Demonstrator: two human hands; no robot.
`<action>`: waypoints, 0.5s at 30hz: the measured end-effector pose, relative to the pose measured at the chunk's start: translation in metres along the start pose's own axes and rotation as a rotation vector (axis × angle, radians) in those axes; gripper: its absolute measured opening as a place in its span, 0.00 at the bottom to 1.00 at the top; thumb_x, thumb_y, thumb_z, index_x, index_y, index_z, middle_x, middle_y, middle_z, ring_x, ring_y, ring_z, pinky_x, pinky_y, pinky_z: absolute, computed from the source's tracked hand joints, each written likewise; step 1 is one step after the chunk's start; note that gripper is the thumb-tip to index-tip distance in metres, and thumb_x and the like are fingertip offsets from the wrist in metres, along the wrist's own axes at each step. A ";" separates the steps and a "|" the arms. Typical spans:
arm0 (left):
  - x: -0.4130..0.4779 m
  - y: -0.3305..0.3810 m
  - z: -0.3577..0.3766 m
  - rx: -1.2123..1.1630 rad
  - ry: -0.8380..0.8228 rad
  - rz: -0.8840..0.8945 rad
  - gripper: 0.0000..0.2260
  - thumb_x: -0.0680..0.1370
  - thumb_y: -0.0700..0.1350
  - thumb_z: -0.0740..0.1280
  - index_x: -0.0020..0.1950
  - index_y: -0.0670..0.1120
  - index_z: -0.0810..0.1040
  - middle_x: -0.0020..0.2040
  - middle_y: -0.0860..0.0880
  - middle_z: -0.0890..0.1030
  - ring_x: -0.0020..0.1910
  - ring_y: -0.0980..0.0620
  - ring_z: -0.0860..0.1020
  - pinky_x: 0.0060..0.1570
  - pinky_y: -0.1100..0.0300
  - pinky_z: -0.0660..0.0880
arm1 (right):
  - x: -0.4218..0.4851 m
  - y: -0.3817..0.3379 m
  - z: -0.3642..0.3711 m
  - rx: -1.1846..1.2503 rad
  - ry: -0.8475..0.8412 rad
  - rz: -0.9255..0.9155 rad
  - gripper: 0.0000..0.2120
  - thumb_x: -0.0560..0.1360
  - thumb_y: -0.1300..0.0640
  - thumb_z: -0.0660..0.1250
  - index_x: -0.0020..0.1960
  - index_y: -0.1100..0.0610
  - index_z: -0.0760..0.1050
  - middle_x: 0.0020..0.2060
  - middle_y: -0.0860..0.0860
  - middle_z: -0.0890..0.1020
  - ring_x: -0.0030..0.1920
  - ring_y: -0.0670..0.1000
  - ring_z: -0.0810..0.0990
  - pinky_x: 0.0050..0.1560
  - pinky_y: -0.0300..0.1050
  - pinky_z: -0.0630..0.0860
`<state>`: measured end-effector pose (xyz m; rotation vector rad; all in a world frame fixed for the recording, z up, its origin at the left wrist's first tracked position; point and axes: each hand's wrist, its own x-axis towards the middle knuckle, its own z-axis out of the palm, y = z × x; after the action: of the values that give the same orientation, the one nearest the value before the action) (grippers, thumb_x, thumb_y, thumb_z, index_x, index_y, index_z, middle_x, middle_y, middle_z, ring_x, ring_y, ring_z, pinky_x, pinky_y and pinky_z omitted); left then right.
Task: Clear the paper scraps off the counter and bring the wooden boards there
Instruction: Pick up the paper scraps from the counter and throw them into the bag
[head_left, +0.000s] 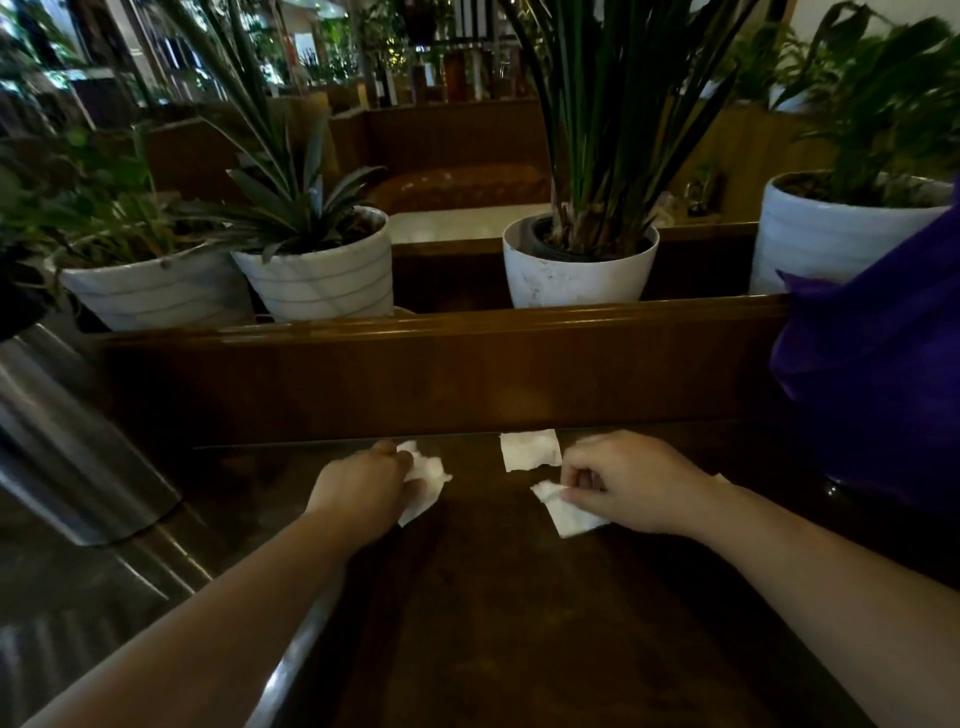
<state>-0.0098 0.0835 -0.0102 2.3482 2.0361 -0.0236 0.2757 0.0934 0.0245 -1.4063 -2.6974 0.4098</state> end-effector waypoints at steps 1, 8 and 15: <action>-0.002 0.001 0.000 0.005 0.012 0.023 0.15 0.80 0.54 0.56 0.63 0.50 0.71 0.58 0.48 0.76 0.48 0.51 0.77 0.42 0.58 0.74 | 0.005 0.002 -0.003 0.004 0.042 0.014 0.05 0.76 0.46 0.64 0.44 0.46 0.76 0.42 0.43 0.78 0.42 0.43 0.77 0.41 0.43 0.77; -0.029 0.022 -0.006 0.002 0.156 0.209 0.13 0.81 0.54 0.54 0.60 0.53 0.73 0.51 0.54 0.78 0.39 0.60 0.70 0.29 0.69 0.61 | 0.047 0.009 -0.007 0.061 0.070 0.110 0.03 0.77 0.50 0.66 0.47 0.48 0.77 0.41 0.43 0.79 0.42 0.43 0.77 0.39 0.40 0.74; -0.045 0.037 -0.015 -0.090 0.290 0.289 0.11 0.76 0.56 0.56 0.44 0.56 0.77 0.31 0.59 0.74 0.25 0.64 0.65 0.25 0.76 0.53 | 0.076 0.017 0.015 0.047 -0.097 0.196 0.12 0.76 0.50 0.66 0.58 0.51 0.75 0.52 0.48 0.79 0.50 0.50 0.78 0.50 0.48 0.78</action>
<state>0.0198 0.0340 0.0072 2.6922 1.7284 0.4293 0.2427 0.1620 0.0011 -1.6865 -2.6121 0.5652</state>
